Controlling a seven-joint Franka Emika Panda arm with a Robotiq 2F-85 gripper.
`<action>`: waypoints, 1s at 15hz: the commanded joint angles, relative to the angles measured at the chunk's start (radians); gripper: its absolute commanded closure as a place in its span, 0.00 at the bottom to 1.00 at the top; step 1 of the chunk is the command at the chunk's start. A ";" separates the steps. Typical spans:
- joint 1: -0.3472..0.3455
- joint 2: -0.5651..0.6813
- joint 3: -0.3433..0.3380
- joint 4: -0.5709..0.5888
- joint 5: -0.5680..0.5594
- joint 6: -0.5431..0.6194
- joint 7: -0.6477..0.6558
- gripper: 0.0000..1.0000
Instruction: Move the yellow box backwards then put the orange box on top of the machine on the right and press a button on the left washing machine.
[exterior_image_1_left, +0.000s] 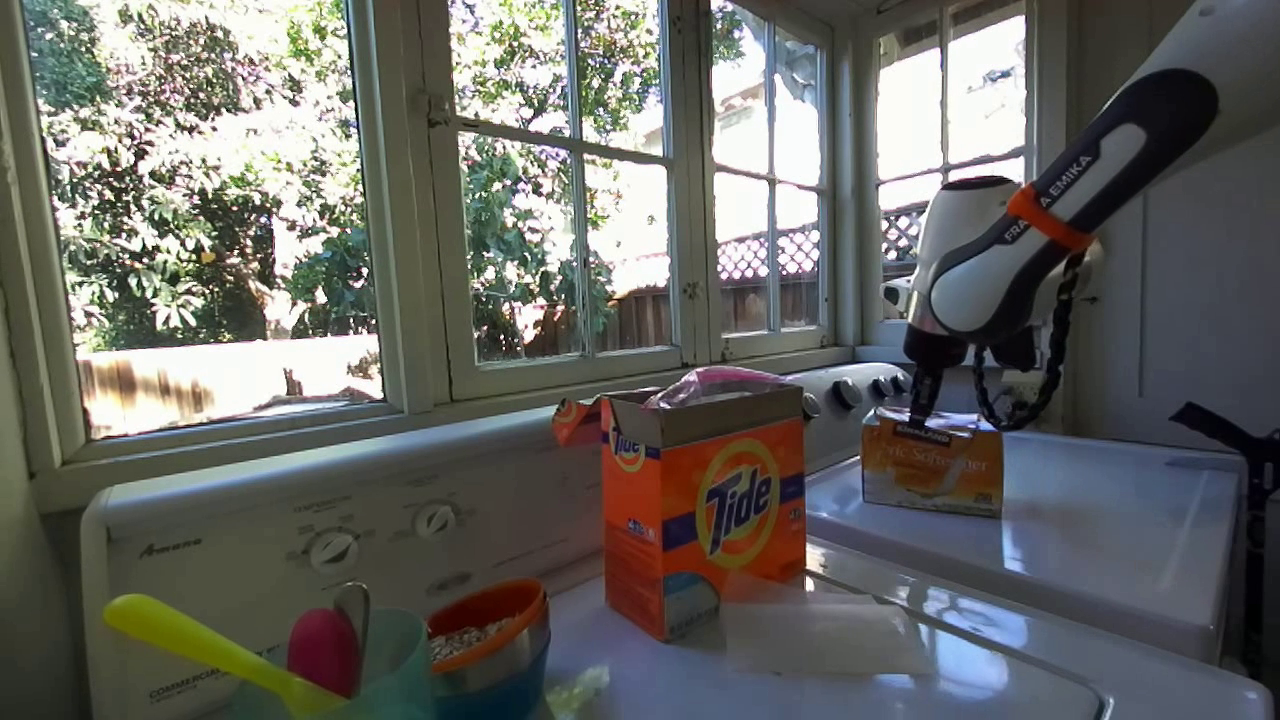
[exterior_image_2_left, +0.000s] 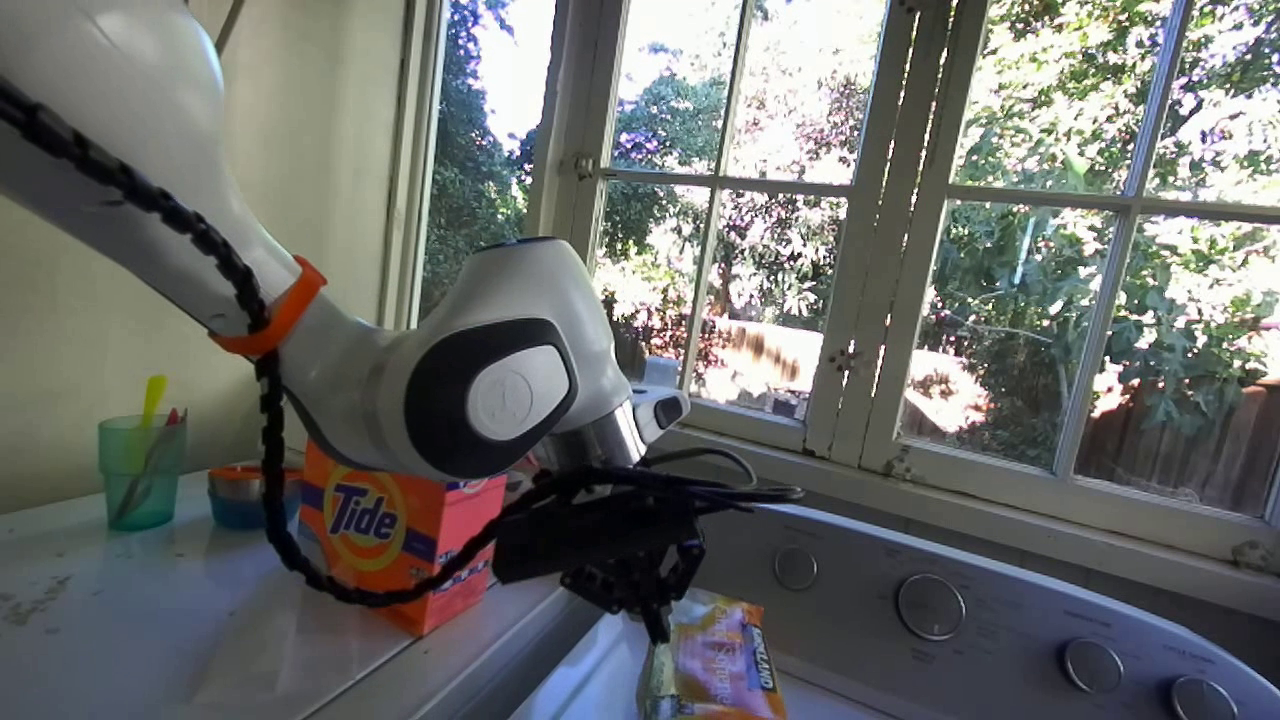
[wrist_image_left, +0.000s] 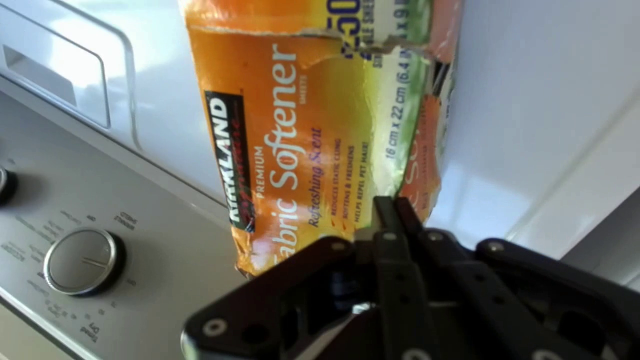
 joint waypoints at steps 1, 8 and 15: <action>-0.002 -0.001 0.007 0.002 0.007 -0.001 -0.022 0.97; 0.054 -0.016 -0.036 -0.058 -0.168 0.234 -0.117 0.99; 0.048 0.105 -0.042 -0.010 -0.286 0.532 -0.256 0.99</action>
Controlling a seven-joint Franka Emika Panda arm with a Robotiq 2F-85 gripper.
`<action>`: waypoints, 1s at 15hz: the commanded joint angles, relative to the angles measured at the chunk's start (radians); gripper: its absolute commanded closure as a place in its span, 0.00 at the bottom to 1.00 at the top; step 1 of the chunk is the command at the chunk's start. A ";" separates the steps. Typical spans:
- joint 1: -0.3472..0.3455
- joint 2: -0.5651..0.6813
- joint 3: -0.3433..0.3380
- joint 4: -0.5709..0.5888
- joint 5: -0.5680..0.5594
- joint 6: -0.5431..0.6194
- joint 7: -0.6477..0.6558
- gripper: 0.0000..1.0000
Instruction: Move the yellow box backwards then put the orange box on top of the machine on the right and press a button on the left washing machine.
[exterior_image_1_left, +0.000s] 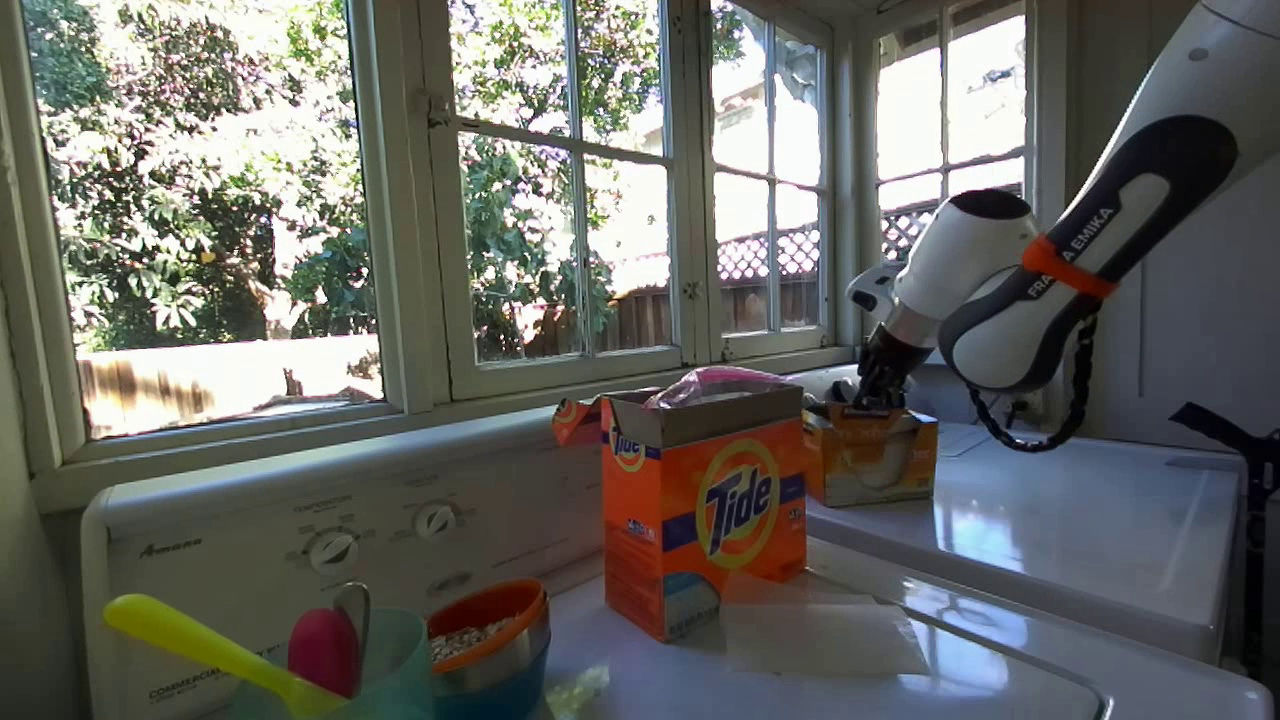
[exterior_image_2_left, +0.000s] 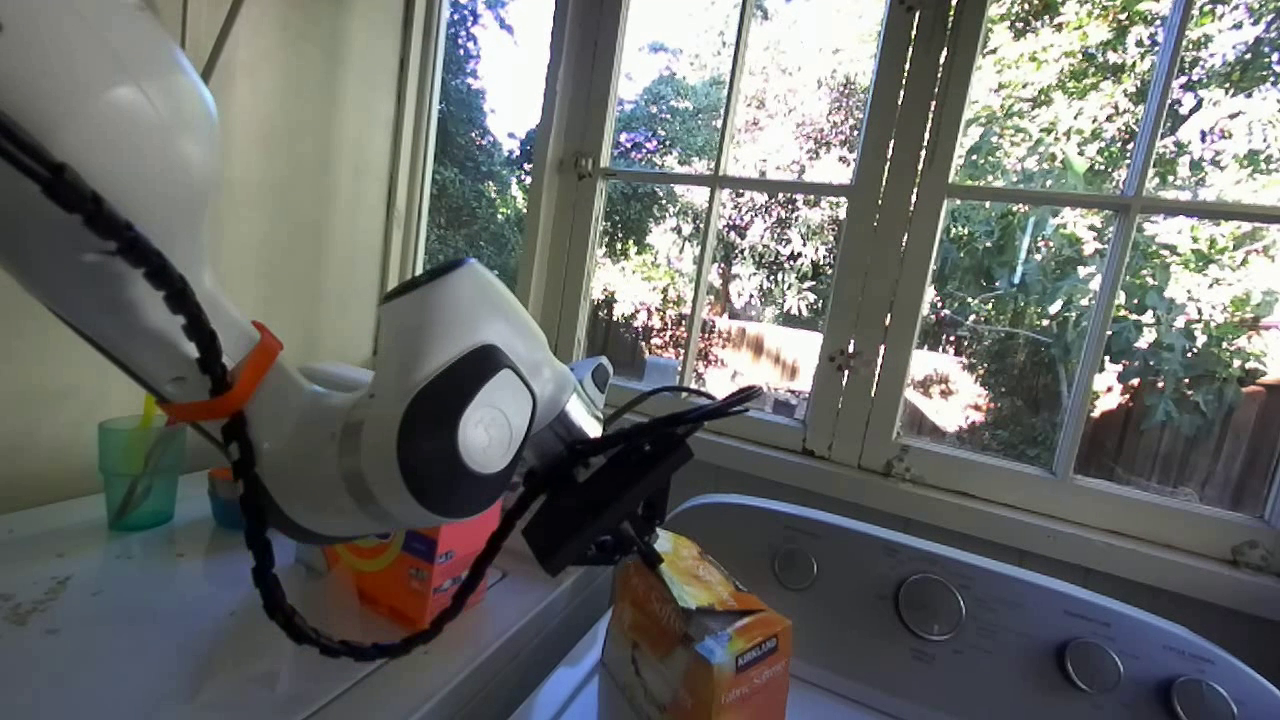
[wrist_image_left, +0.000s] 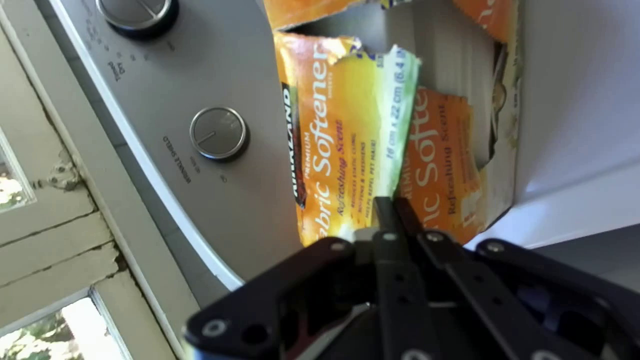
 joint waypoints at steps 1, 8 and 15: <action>-0.032 0.092 0.022 0.054 -0.054 0.167 -0.090 0.99; -0.012 0.075 -0.029 0.023 -0.052 0.257 -0.083 0.99; -0.075 0.176 -0.003 0.088 -0.159 0.546 -0.197 0.99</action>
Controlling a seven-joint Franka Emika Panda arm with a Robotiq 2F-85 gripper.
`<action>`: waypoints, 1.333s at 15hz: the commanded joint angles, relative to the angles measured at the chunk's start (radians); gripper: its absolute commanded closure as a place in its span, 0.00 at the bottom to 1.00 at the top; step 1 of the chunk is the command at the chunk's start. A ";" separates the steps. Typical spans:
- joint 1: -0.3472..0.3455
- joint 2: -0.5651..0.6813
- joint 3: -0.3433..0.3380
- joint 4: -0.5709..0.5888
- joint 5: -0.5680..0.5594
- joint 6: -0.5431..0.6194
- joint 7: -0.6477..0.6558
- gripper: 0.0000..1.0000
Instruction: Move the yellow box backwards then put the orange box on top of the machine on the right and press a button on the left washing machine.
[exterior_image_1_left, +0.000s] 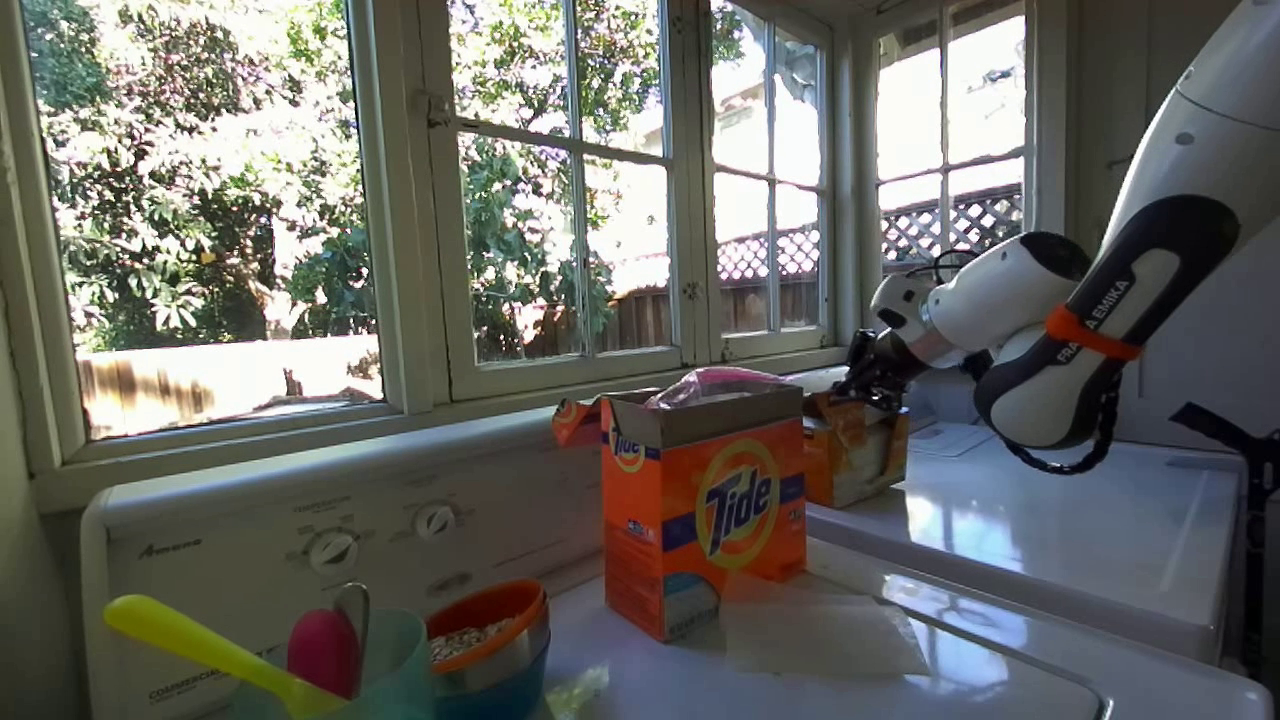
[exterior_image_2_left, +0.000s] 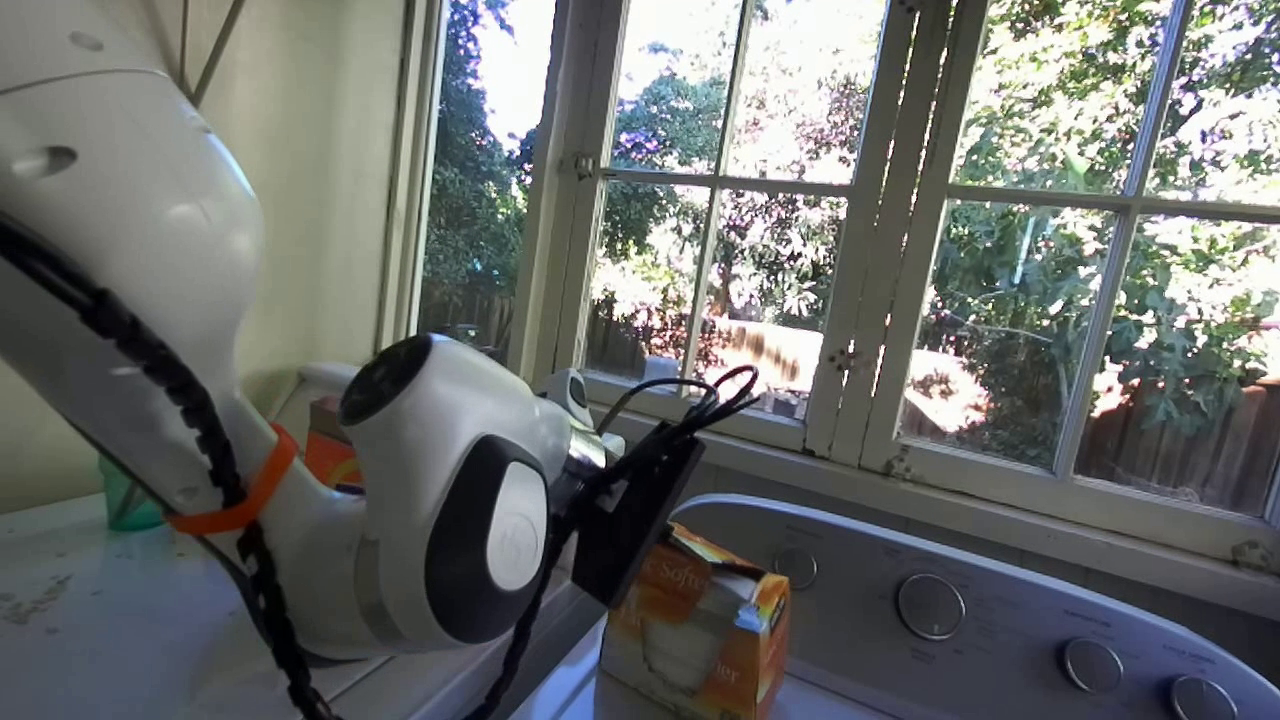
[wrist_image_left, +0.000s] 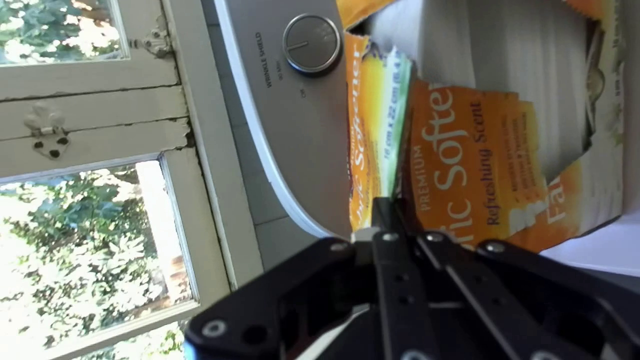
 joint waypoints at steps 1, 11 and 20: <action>-0.045 0.073 0.040 0.069 -0.083 0.128 -0.040 0.99; -0.213 -0.191 0.263 -0.161 -0.257 -0.170 0.111 0.20; -0.535 -0.389 0.717 -0.291 -0.089 -0.626 0.186 0.00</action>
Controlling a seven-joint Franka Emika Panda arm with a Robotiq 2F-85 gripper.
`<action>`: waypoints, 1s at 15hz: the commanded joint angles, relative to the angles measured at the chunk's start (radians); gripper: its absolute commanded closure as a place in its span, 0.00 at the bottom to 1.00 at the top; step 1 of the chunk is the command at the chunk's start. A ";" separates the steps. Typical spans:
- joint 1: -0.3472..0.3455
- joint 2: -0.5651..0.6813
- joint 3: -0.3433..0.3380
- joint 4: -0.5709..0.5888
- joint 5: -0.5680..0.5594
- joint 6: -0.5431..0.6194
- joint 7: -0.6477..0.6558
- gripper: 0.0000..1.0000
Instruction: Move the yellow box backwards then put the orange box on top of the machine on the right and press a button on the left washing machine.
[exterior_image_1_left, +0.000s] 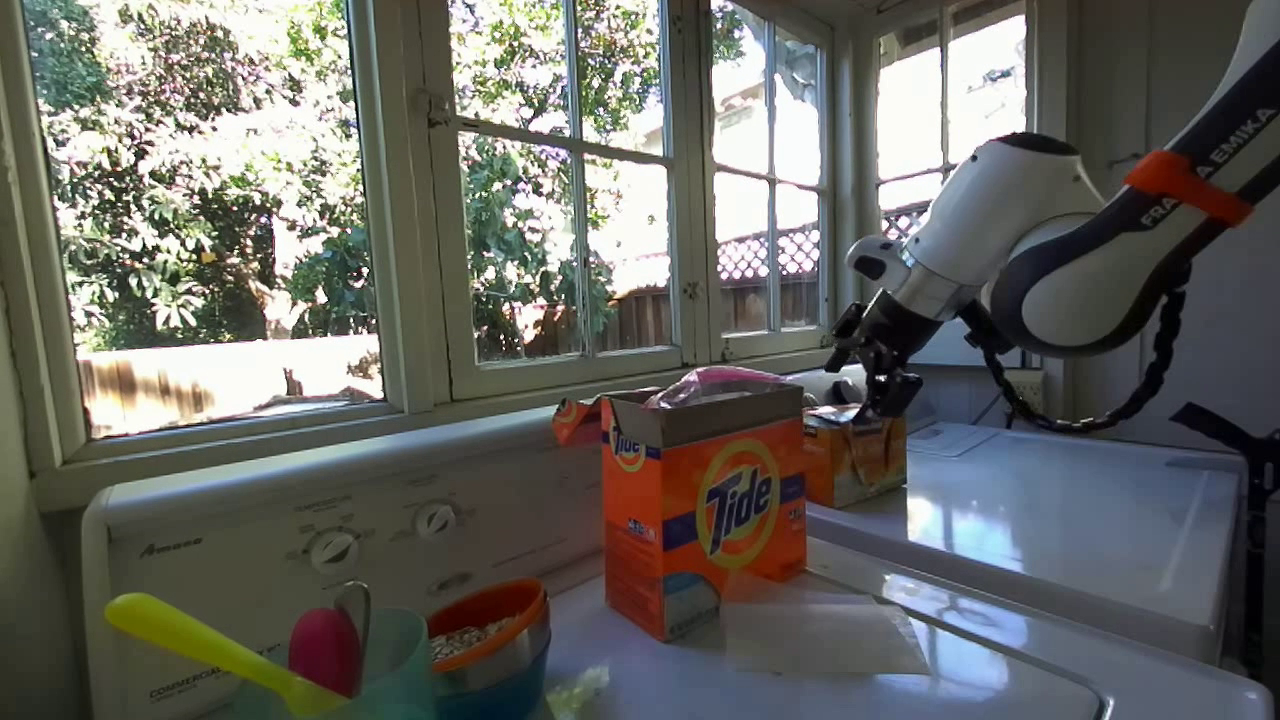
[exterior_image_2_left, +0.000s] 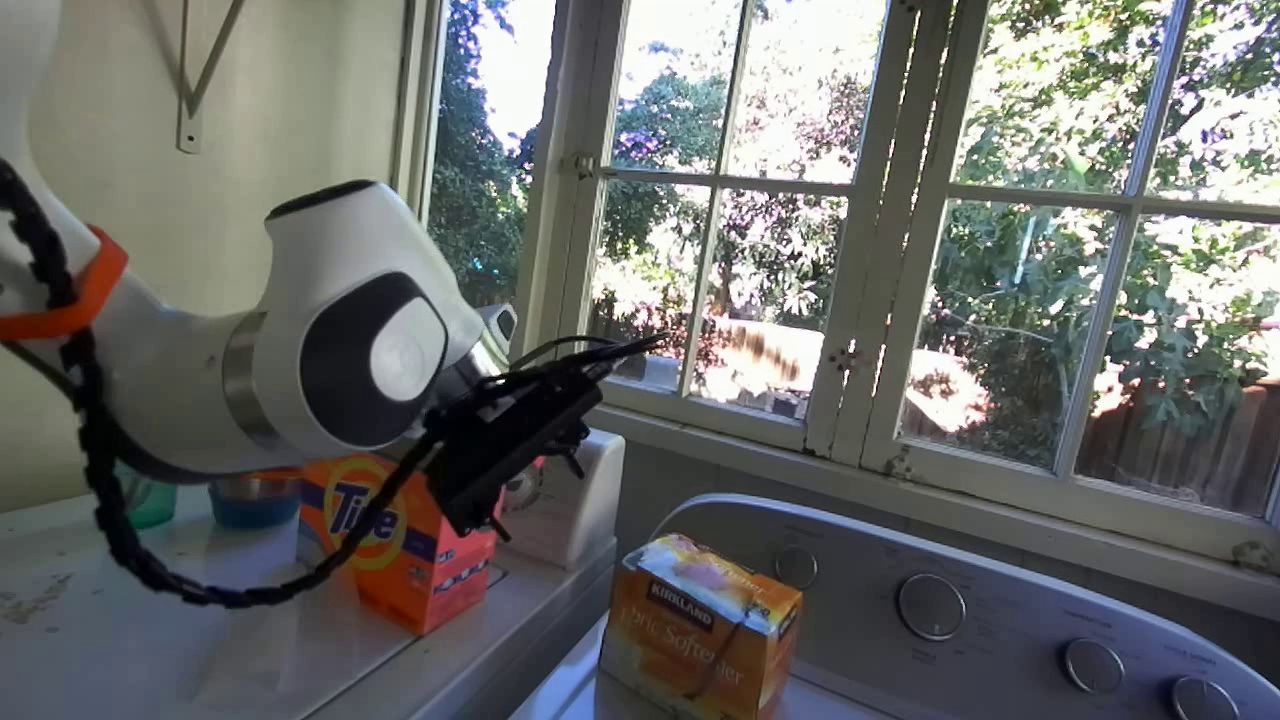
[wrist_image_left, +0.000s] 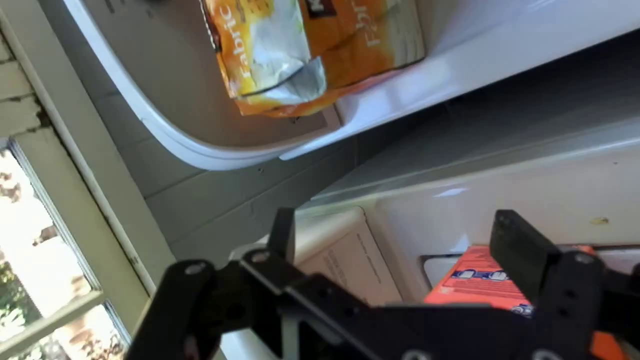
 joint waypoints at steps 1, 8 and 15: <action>-0.083 -0.119 0.049 -0.029 0.138 -0.155 0.016 0.00; -0.163 -0.184 0.146 0.003 0.472 -0.268 -0.201 0.00; -0.376 -0.188 0.450 0.001 0.742 -0.347 -0.728 0.00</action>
